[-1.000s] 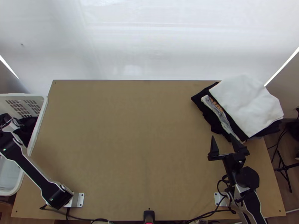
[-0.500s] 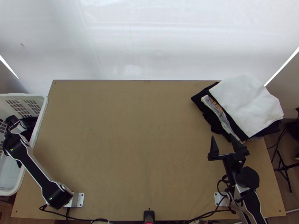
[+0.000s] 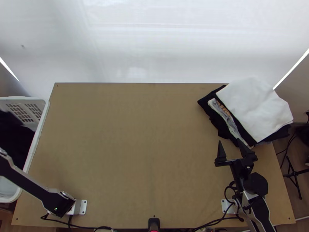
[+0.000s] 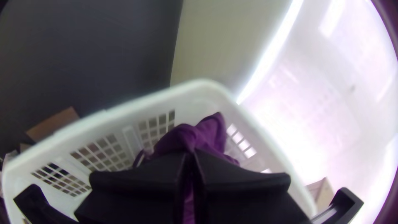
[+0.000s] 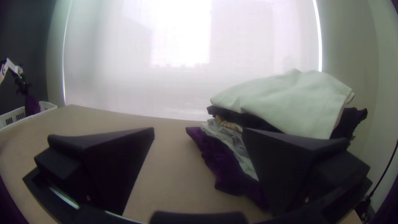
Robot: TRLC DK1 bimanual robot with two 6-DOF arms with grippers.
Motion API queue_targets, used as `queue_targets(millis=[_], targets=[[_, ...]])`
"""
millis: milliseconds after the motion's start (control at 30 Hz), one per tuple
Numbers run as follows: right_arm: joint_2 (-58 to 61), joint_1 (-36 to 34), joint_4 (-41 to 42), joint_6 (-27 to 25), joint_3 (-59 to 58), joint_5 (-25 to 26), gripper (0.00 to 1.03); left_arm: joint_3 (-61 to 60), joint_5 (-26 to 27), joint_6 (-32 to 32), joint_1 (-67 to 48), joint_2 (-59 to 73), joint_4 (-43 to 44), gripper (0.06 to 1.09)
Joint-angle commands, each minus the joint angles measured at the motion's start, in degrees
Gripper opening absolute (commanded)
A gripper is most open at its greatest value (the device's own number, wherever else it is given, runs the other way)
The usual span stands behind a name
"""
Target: Fold the t-shirt
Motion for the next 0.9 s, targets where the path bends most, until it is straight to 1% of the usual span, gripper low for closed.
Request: queue_targets(millis=[0, 33, 67, 133, 200, 233, 333, 433, 533, 633, 700, 767, 800, 867], targets=[[0.0, -0.5, 0.1, -0.1, 0.0, 0.0, 0.98, -0.1, 6.7, -2.3, 1.2, -26.9, -6.9, 0.09], [0.0, -0.5, 0.1, -0.1, 0.1, 0.0, 0.98, 0.0, 7.7, -3.0, 0.8, -30.6, -7.5, 0.09], [0.0, -0.5, 0.1, -0.1, 0.0, 0.0, 0.98, 0.0, 10.6, -3.5, -0.5, -37.7, -9.4, 0.09], [0.0, -0.7, 0.1, -0.2, 0.0, 0.0, 0.98, -0.1, 11.3, -4.0, -2.9, -44.2, -11.6, 0.09], [0.0, -1.1, 0.1, -0.2, 0.0, 0.0, 0.98, -0.7, 11.5, -4.0, -5.3, -50.9, -12.0, 0.09], [0.0, -1.3, 0.0, -0.3, 0.0, 0.0, 0.98, -1.2, 12.0, -3.7, -9.5, -56.4, -13.4, 0.09], [0.0, -1.6, 0.1, -0.3, 0.0, 0.0, 0.98, -1.8, 13.0, -3.5, -16.8, -62.7, -18.4, 0.09], [0.0, -1.9, 0.1, -1.0, 0.0, 0.0, 0.98, -8.3, 12.9, -3.0, -28.4, -69.7, -20.0, 0.09], [-0.1, -2.3, 0.2, -1.0, 0.0, 0.0, 0.98, -17.6, 9.8, -3.7, -41.5, -74.7, -20.1, 0.09], [-0.1, -2.3, 0.1, -1.0, 0.0, 0.0, 0.98, -27.3, 0.7, -3.8, -57.0, -77.4, -23.2, 0.09], [-0.1, -2.2, 0.1, -0.8, 0.0, 0.0, 0.98, -37.2, -3.2, -3.8, -63.9, -79.8, -23.8, 0.09], [-0.1, -2.2, 0.1, -0.8, 0.0, 0.0, 0.98, -48.3, -3.4, -3.7, -68.0, -82.9, -23.2, 0.09], [-0.1, -2.2, 0.1, -0.8, 0.0, 0.0, 0.98, -53.4, -4.7, -4.0, -69.7, -84.0, -21.7, 0.09], [-0.1, -2.2, 0.1, -0.8, 0.0, 0.0, 0.98, -60.9, -5.4, -4.6, -74.9, -85.1, -20.7, 0.09]])
